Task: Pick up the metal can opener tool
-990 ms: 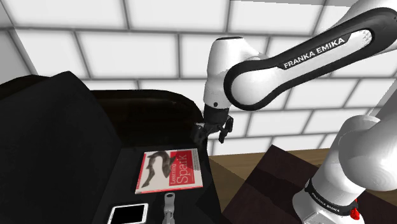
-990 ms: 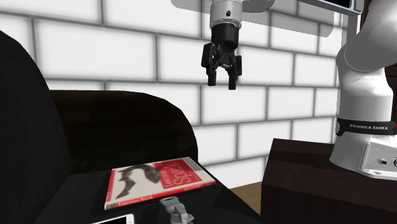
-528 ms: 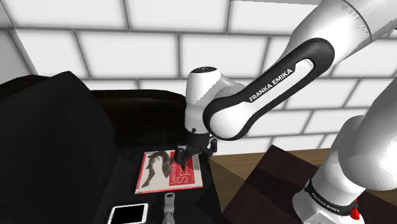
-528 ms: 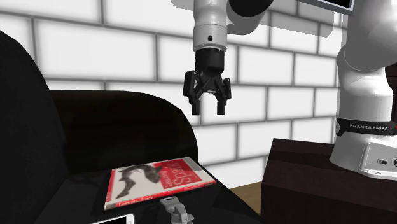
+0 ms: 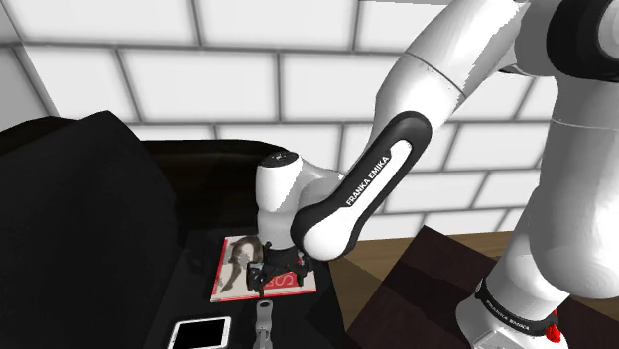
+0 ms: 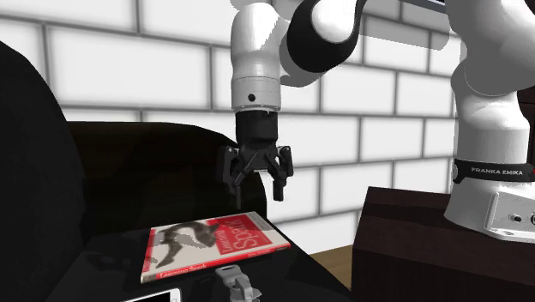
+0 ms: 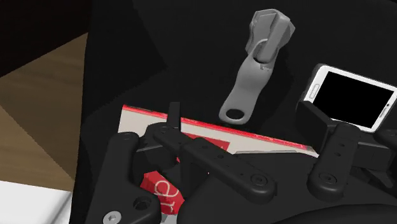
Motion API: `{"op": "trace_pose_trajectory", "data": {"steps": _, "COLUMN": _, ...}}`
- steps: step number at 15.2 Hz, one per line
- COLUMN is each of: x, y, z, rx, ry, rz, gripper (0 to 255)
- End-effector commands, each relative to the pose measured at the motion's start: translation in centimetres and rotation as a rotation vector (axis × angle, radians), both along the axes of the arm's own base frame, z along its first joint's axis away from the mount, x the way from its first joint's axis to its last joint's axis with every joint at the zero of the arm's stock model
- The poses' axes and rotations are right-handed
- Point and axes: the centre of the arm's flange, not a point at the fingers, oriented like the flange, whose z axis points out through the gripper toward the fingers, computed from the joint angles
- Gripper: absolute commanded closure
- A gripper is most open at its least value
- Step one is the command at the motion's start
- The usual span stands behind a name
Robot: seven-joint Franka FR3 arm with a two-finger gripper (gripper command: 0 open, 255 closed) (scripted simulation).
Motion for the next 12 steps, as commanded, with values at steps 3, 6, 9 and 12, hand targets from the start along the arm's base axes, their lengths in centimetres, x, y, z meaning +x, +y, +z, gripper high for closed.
{"op": "trace_pose_trajectory", "data": {"steps": 3, "x": 1.2, "y": 2.9, "z": -4.7, "rx": -0.006, "ry": 0.021, "rz": -0.031, "gripper": 0}}
{"op": "trace_pose_trajectory", "data": {"steps": 6, "x": 2.1, "y": 4.9, "z": -8.0, "rx": -0.010, "ry": 0.036, "rz": -0.053, "gripper": 0}}
{"op": "trace_pose_trajectory", "data": {"steps": 9, "x": 2.1, "y": 4.9, "z": -9.6, "rx": -0.010, "ry": 0.036, "rz": -0.053, "gripper": 0}}
{"op": "trace_pose_trajectory", "data": {"steps": 12, "x": 2.1, "y": 4.9, "z": -11.2, "rx": -0.010, "ry": 0.036, "rz": -0.053, "gripper": 0}}
